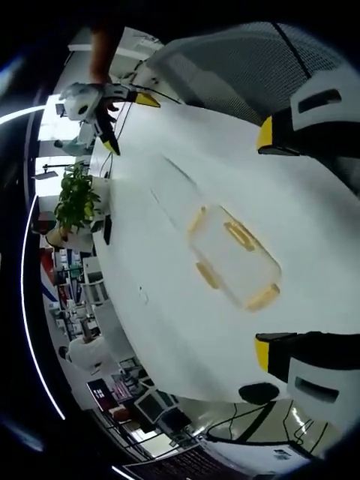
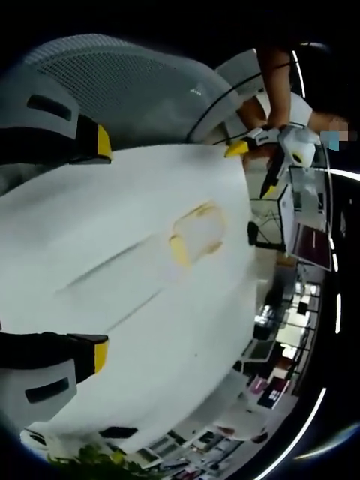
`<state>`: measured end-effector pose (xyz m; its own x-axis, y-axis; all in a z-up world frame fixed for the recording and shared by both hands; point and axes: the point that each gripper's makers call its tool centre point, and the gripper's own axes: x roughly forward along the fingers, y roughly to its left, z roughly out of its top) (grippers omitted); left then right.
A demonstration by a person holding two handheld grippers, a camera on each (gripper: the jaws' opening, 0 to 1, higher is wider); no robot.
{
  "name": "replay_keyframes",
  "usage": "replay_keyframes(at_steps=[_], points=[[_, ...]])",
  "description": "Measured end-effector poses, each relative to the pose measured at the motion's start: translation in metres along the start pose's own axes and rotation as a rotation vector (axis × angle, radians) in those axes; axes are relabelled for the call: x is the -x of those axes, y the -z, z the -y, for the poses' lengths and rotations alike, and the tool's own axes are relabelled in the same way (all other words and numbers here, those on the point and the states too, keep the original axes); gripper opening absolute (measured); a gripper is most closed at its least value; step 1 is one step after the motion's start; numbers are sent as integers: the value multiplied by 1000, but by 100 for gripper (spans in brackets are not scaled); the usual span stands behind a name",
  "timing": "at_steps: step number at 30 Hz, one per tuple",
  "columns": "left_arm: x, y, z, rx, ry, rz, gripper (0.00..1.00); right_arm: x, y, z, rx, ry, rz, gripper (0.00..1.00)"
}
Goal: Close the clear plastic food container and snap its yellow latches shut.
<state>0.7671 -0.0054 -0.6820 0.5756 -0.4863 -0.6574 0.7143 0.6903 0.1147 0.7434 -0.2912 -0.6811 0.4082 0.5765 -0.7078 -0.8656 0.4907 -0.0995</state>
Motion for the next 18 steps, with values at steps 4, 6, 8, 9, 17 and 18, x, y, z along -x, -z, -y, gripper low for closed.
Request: replay_keyframes(at_steps=[4, 6, 8, 9, 17, 18], points=[[-3, 0, -2, -7, 28, 4, 93, -5, -5, -1, 46, -16, -5, 90], [-4, 1, -4, -15, 36, -3, 92, -8, -10, -1, 50, -27, 8, 88], [-4, 2, -6, -19, 39, -7, 91, -10, -13, -1, 61, -30, 12, 87], [-4, 2, -7, -21, 44, -11, 90, -12, -15, 0, 69, -32, 12, 86], [-7, 5, -15, -76, 73, -46, 86, -25, -26, 2, 116, -61, 8, 82], [-8, 5, -16, -81, 75, -48, 85, -26, -27, 2, 122, -62, 6, 81]])
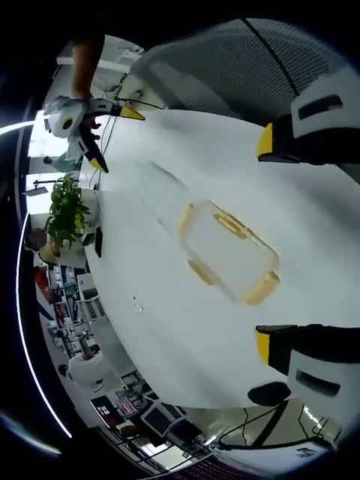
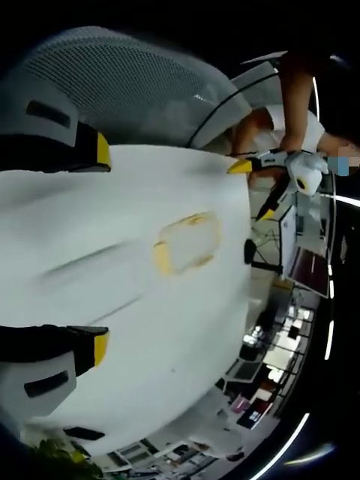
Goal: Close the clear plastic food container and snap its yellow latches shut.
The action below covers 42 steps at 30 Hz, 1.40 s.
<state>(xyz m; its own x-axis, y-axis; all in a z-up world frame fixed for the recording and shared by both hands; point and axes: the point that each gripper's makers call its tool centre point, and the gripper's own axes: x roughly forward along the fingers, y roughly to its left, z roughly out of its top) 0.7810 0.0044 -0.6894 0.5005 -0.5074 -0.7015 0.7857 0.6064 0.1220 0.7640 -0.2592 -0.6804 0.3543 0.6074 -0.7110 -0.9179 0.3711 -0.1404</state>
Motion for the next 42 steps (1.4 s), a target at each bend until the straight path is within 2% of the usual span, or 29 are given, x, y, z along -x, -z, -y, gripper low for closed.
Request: replay_keyframes(at_steps=[10, 16, 20, 31, 42], points=[[-9, 1, -12, -75, 27, -3, 71, -16, -5, 5, 49, -21, -40, 73], [-19, 11, -19, -115, 54, -55, 69, -25, -8, 8, 67, -28, -63, 69], [-22, 14, -24, -126, 67, -57, 63, -31, -10, 10, 64, -30, -75, 68], [-33, 29, -36, -172, 107, -126, 57, -51, -21, 13, 73, -53, -94, 64], [-43, 32, -48, -236, 142, -165, 52, -77, -37, 15, 106, -92, -111, 61]])
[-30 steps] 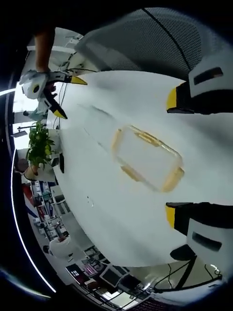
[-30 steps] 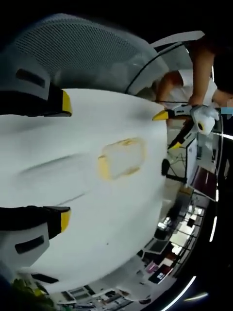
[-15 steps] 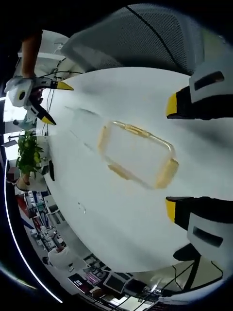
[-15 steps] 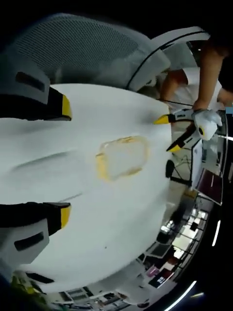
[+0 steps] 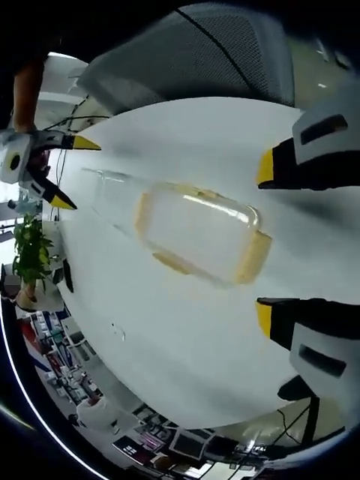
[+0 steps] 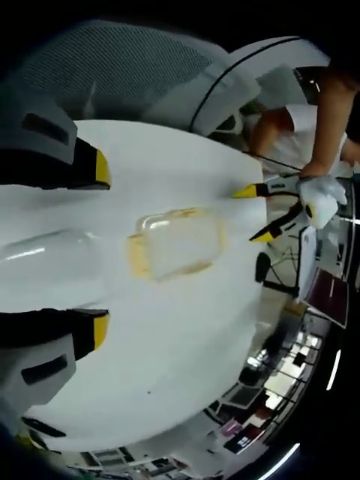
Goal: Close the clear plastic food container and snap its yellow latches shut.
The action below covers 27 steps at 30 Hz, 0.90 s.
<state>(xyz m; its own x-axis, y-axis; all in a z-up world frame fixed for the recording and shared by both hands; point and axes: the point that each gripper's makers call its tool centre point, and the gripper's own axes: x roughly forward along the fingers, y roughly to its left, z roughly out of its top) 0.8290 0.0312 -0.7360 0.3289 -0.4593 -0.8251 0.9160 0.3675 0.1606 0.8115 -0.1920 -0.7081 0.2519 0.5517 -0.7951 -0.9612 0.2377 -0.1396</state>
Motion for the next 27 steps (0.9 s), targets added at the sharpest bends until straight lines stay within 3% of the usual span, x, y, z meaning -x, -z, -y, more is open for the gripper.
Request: replay_keyframes(at_steps=[11, 27], points=[[-14, 2, -8, -66, 52, -43, 47, -27, -9, 4, 25, -38, -29, 56], [-30, 6, -14, -105, 105, -91, 43, -64, -4, 14, 80, -102, -107, 50]])
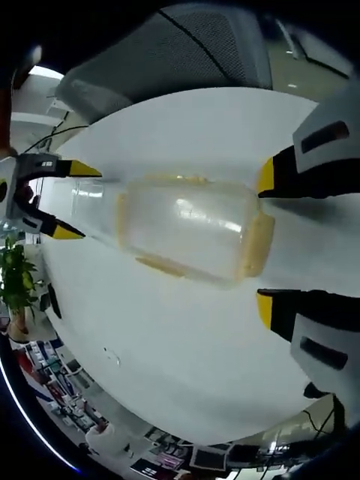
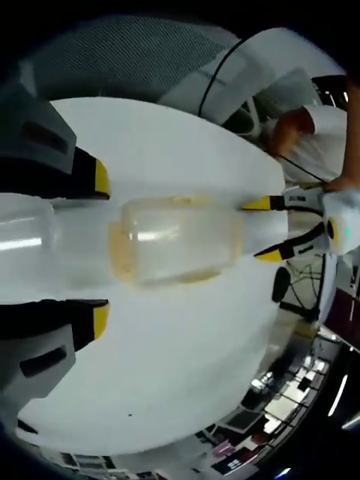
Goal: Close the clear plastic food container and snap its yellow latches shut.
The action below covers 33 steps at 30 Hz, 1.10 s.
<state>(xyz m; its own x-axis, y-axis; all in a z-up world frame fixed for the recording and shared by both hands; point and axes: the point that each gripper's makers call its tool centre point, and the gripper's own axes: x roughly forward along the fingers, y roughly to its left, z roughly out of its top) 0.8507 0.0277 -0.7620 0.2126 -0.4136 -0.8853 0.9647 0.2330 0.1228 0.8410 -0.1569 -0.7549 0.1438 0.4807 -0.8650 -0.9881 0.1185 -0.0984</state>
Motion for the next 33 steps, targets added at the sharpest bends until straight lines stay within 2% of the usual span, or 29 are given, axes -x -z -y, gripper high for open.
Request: replay_keyframes(at_steps=[14, 20, 27, 33], points=[[-13, -1, -3, -73, 82, -43, 41, -25, -3, 5, 43, -60, -38, 46], [-22, 5, -5, -104, 115, -66, 41, -33, -1, 4, 56, -81, -73, 44], [-23, 5, -2, -109, 163, -56, 37, -40, 3, 6, 54, -94, -97, 43], [-24, 5, 0, -126, 208, -70, 34, -43, 5, 5, 57, -110, -109, 42]])
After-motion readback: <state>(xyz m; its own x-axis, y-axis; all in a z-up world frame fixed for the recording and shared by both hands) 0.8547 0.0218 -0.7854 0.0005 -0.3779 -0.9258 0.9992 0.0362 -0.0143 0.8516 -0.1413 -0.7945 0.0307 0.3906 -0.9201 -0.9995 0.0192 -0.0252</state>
